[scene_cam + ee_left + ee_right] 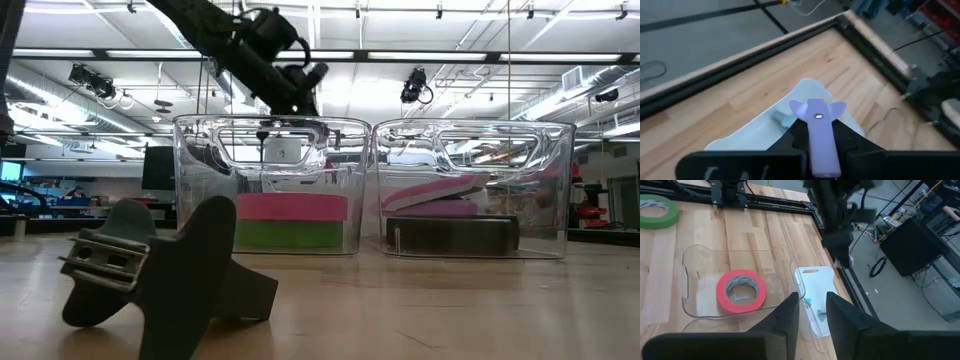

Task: Pick and place Stapler, Stapler remover, tape
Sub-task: Put the violet staple remover into the white bin, then put the green tape into the left transparent bin

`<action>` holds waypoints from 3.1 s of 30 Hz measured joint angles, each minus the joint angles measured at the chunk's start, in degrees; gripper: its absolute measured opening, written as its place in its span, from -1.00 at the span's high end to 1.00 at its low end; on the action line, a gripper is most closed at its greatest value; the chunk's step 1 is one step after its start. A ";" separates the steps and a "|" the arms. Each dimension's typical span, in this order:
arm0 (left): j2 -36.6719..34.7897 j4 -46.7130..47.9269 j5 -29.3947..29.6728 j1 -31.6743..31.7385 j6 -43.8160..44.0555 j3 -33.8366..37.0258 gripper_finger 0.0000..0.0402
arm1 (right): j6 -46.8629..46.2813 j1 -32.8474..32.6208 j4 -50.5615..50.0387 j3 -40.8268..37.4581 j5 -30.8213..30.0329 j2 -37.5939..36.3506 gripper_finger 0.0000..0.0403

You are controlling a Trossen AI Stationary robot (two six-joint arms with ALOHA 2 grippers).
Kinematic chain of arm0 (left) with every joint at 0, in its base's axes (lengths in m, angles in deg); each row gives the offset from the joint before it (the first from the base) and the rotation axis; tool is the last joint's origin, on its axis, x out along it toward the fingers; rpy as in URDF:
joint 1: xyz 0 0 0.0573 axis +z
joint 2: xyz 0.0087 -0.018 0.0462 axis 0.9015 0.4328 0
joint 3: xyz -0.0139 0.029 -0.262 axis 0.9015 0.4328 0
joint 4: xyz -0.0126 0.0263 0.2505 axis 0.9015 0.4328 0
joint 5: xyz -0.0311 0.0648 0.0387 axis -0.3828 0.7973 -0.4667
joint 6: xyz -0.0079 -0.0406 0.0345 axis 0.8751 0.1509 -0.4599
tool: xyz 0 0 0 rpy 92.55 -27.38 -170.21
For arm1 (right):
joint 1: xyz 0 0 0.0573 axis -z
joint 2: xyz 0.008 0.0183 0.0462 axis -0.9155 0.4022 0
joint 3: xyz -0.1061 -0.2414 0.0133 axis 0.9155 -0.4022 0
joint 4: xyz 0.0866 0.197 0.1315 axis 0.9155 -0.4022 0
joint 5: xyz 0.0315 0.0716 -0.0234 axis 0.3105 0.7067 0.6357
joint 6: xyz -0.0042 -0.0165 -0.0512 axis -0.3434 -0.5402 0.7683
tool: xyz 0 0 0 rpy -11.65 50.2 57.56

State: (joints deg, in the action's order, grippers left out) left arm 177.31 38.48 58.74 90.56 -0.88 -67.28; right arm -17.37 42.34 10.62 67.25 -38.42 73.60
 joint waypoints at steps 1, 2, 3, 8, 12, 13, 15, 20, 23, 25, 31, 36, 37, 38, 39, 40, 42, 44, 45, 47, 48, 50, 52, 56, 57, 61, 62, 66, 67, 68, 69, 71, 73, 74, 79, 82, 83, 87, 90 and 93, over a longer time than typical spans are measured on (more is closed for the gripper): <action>0.89 -0.26 0.02 0.04 0.18 0.01 0.86 | -0.01 0.00 0.00 0.00 0.00 0.00 0.52; 1.69 -0.52 0.03 0.06 0.72 0.03 0.86 | -0.01 0.01 0.17 -0.11 -0.08 -0.01 0.52; 2.44 -1.14 0.02 0.06 1.09 0.03 0.86 | 0.09 0.02 0.66 -0.48 -0.12 -0.05 0.52; 4.95 -3.71 -1.60 -0.07 1.41 0.03 0.86 | 1.00 0.01 1.92 -2.55 -0.18 -0.06 0.52; 5.15 -3.91 -2.87 -0.48 1.32 0.03 0.86 | 2.49 0.20 2.78 -4.40 -0.64 0.00 0.52; 5.15 -3.89 -2.91 -0.79 1.11 0.03 0.86 | 2.64 0.20 3.05 -4.63 -1.05 0.00 0.52; 5.15 -3.87 -2.97 -1.26 0.80 0.03 0.86 | 2.70 0.20 3.13 -4.87 -2.03 0.00 0.52; 5.15 -3.35 -2.97 -2.50 0.59 0.03 0.60 | 3.07 0.24 3.74 -4.87 -2.12 -0.07 0.52; 5.14 -3.36 -2.97 -3.09 -0.40 0.03 0.43 | 2.98 0.24 4.06 -4.87 -1.72 -0.11 0.52; 5.13 -3.23 -2.87 -3.23 -2.71 0.03 0.34 | 2.81 0.24 4.12 -4.87 -1.57 -0.11 0.52; 5.13 -2.44 -1.75 -3.13 -3.78 0.03 0.22 | 2.41 0.24 4.46 -4.87 -1.42 -0.11 0.52; 4.77 -1.51 -7.42 -3.13 -3.98 0.03 0.23 | 0.83 0.24 4.31 -4.87 -1.30 -0.11 0.52; 4.47 -0.66 -9.58 -3.13 -3.96 0.03 0.24 | 0.76 0.24 4.06 -4.87 -0.94 -0.11 0.52; 4.03 -0.16 -11.82 -3.14 -3.94 0.03 0.25 | 0.72 0.24 3.86 -4.87 -0.41 -0.11 0.52; 3.32 1.42 -14.33 -3.26 -3.90 0.03 0.26 | 0.69 0.24 3.83 -4.87 0.25 -0.11 0.52; 2.54 3.37 -16.18 -3.66 -3.96 0.03 0.27 | 0.69 0.24 3.82 -4.87 0.68 -0.11 0.52; 0.41 7.66 -17.12 -5.06 -4.87 0.01 0.30 | 0.67 0.24 3.84 -4.87 1.47 -0.13 0.52; -2.36 13.74 -13.33 -7.66 -6.38 0.02 0.35 | 0.69 0.24 3.89 -4.87 1.49 -0.13 0.52; -3.84 17.08 -11.13 -9.22 -6.67 0.03 0.37 | 0.69 0.24 3.86 -4.87 1.49 -0.13 0.52; -6.82 23.17 -7.17 -12.74 -6.70 0.03 0.42 | 0.69 0.24 3.99 -4.87 1.47 -0.13 0.52; -8.26 25.87 -5.61 -14.80 -6.40 0.03 0.44 | 0.69 0.24 4.04 -4.87 1.44 -0.13 0.52; -11.07 30.32 -2.73 -19.24 -4.37 0.01 0.47 | 0.78 0.24 4.42 -4.87 1.44 -0.13 0.52; -13.54 35.90 -0.30 -23.95 -1.13 0.01 0.50 | 0.80 0.24 4.79 -4.87 1.43 -0.13 0.52; -16.79 47.45 0.57 -33.98 10.05 -0.01 0.53 | 0.67 0.24 4.94 -4.87 1.42 -0.13 0.52; -17.21 49.96 0.71 -36.77 13.07 0.00 0.53 | 0.65 0.24 4.92 -4.87 1.44 -0.13 0.52; -17.24 58.69 1.27 -47.16 24.63 0.01 0.53 | 0.60 0.24 5.15 -4.87 1.46 -0.13 0.52; -17.23 60.45 1.29 -49.60 27.62 0.01 0.53 | 0.47 0.24 5.27 -4.87 1.44 -0.13 0.52; -16.29 62.41 1.41 -57.93 37.53 0.06 0.53 | -0.54 0.24 5.31 -4.87 1.52 -0.13 0.52; -16.32 62.44 1.51 -59.84 39.45 0.06 0.53 | -0.58 0.24 5.30 -4.87 1.59 -0.13 0.52; -16.37 62.37 1.65 -61.79 41.40 0.06 0.53 | -0.58 0.24 5.30 -4.87 1.60 -0.13 0.52; -16.35 62.43 1.83 -63.59 43.33 0.06 0.53 | -0.58 0.24 5.30 -4.87 1.60 -0.13 0.52; -16.33 62.38 2.88 -66.98 45.89 0.06 0.53 | -0.57 0.24 5.29 -4.87 1.60 -0.13 0.52; -16.33 62.66 4.35 -70.20 46.41 0.06 0.53 | -0.49 0.24 5.31 -4.87 1.60 -0.13 0.52; -16.20 63.05 4.98 -71.78 46.33 0.06 0.53 | -0.49 0.24 5.29 -4.87 1.60 -0.13 0.52; -13.87 68.16 5.70 -78.64 43.68 0.06 0.53 | -0.40 0.24 5.29 -4.87 1.60 -0.13 0.52; -11.67 69.86 3.56 -81.82 40.53 0.06 0.53 | -0.35 0.24 5.29 -4.87 1.60 -0.13 0.52; -11.03 69.84 3.43 -82.71 39.25 0.06 0.53 | -0.21 0.24 5.27 -4.87 1.59 -0.13 0.52; -8.12 69.68 3.55 -85.06 35.90 0.06 0.53 | -0.14 0.24 5.29 -4.87 1.51 -0.13 0.52; -5.97 69.84 4.05 -85.89 34.61 0.06 0.53 | -0.14 0.23 5.29 -4.87 1.46 -0.13 0.52; -3.85 69.78 5.35 -86.25 33.02 0.06 0.53 | -0.29 0.24 5.29 -4.87 1.46 -0.13 0.52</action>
State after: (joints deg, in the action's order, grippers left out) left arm 173.46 108.26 64.09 4.31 32.14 -67.23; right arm -17.65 42.58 15.91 62.38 -36.95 73.47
